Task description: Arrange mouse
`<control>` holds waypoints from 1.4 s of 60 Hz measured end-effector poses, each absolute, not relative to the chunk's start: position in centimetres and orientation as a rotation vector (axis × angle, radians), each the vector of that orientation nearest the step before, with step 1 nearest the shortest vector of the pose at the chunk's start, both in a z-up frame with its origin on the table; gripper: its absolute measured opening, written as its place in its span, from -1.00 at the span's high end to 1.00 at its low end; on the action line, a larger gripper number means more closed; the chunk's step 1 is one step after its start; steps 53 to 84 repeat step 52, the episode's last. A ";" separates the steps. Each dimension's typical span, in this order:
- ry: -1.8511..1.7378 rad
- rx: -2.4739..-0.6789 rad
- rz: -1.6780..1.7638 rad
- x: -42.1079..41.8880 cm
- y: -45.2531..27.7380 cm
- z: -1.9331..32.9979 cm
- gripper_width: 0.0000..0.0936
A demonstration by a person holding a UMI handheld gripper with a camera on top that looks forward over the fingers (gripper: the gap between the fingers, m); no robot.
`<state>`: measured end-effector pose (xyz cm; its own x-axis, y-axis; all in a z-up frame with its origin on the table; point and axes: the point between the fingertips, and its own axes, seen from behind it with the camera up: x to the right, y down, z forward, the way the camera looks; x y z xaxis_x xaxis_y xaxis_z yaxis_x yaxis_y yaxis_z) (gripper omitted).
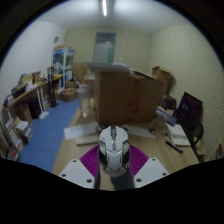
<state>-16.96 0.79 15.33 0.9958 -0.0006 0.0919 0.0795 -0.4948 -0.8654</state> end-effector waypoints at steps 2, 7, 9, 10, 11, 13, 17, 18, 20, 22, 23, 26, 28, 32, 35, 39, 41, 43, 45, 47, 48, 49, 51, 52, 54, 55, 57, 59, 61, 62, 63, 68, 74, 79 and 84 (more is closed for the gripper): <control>-0.058 -2.121 -0.119 -14.9 0.9 13.4 0.19; -0.065 -2.215 -0.130 -11.1 0.5 7.4 0.18; -0.069 -2.245 -0.120 -10.0 0.3 5.2 0.18; -0.067 -2.258 -0.115 -9.5 0.2 4.2 0.18; -0.066 -2.268 -0.111 -8.9 0.2 3.3 0.18; -0.064 -2.286 -0.101 -7.9 0.0 1.5 0.17; -0.052 -2.342 -0.038 -7.1 -0.6 -1.3 0.07; -0.046 -2.331 -0.008 -7.1 -0.6 -1.5 0.08; -0.035 -2.305 0.042 -7.0 -0.4 -1.5 -0.01; -0.047 -2.296 0.066 -7.1 -0.1 -1.5 0.02; -0.059 -2.308 0.071 -7.2 -0.2 -1.4 -0.15; -0.099 -2.319 0.085 -7.2 -0.4 -1.5 -0.12; -0.129 -2.334 0.098 -7.2 -0.5 -1.5 -0.19; -0.166 -2.393 0.152 -7.5 -1.1 -1.5 -0.30; -0.145 -2.429 0.237 -7.9 -1.4 -1.2 -0.48; -0.161 -2.432 0.336 -8.9 -1.9 0.0 -0.86; -0.173 -2.439 0.353 -8.9 -2.1 0.5 -0.93; -0.181 -2.442 0.341 -8.7 -2.4 0.9 -0.83; -0.182 -2.443 0.332 -8.1 -2.5 1.4 -0.79; -0.183 -2.442 0.325 -7.5 -2.9 2.0 -0.80; -0.182 -2.440 0.326 -7.3 -3.1 2.3 -0.80; -0.181 -2.437 0.327 -7.1 -3.4 2.6 -0.79; -0.175 -2.430 0.325 -6.6 -4.1 3.3 -0.80; -0.170 -2.425 0.323 -6.4 -4.4 3.7 -0.79; -0.170 -2.425 0.323 -6.4 -4.4 3.7 -0.79; -0.170 -2.425 0.323 -6.4 -4.4 3.7 -0.79; -0.170 -2.425 0.323 -6.4 -4.4 3.7 -0.79; -0.170 -2.425 0.323 -6.4 -4.4 3.7 -0.79; -0.170 -2.425 0.323 -6.4 -4.4 3.7 -0.79; -0.170 -2.425 0.323 -6.4 -4.4 3.7 -0.79; -0.170 -2.425 0.323 -6.4 -4.4 3.7 -0.79; -0.170 -2.425 0.323 -6.4 -4.4 3.7 -0.79; -0.170 -2.425 0.323 -6.4 -4.4 3.7 -0.79; -0.170 -2.425 0.323 -6.4 -4.4 3.7 -0.79; -0.170 -2.425 0.323 -6.4 -4.4 3.7 -0.79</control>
